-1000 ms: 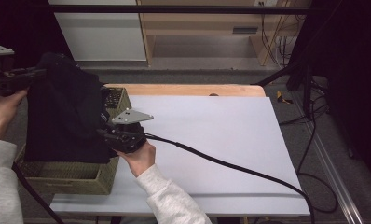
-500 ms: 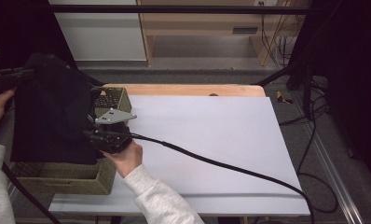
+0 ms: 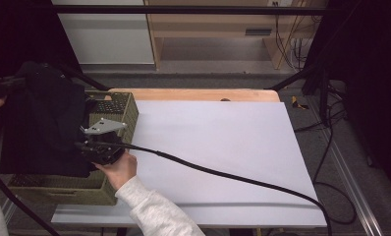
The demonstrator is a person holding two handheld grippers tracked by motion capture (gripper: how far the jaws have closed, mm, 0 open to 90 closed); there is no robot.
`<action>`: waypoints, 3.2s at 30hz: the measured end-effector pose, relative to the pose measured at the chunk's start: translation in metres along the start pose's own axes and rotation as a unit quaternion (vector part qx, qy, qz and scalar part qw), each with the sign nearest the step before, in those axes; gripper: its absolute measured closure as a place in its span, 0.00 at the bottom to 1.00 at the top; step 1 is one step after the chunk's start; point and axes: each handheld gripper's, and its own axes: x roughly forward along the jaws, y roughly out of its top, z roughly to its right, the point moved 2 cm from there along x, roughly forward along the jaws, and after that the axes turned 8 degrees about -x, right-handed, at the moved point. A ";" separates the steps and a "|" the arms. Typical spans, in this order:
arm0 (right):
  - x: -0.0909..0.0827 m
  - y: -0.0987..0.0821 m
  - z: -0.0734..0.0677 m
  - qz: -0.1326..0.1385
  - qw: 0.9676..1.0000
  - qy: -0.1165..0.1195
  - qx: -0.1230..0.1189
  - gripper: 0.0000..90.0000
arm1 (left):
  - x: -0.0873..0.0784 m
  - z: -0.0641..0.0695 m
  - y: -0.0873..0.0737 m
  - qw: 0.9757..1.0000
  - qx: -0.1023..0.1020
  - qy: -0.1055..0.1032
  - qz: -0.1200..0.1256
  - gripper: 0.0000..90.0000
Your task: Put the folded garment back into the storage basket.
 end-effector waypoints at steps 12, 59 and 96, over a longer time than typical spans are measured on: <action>0.009 -0.012 0.003 -0.015 1.000 -0.011 0.004 0.75 | 0.029 0.009 -0.001 1.000 0.010 -0.017 -0.008 0.90; -0.062 -0.019 0.034 -0.033 0.994 -0.044 -0.090 0.03 | 0.064 0.061 -0.052 0.993 -0.073 -0.091 0.013 0.09; -0.278 -0.090 0.140 0.020 0.995 -0.081 -0.051 0.00 | 0.037 0.259 -0.131 0.957 0.011 -0.276 0.085 0.03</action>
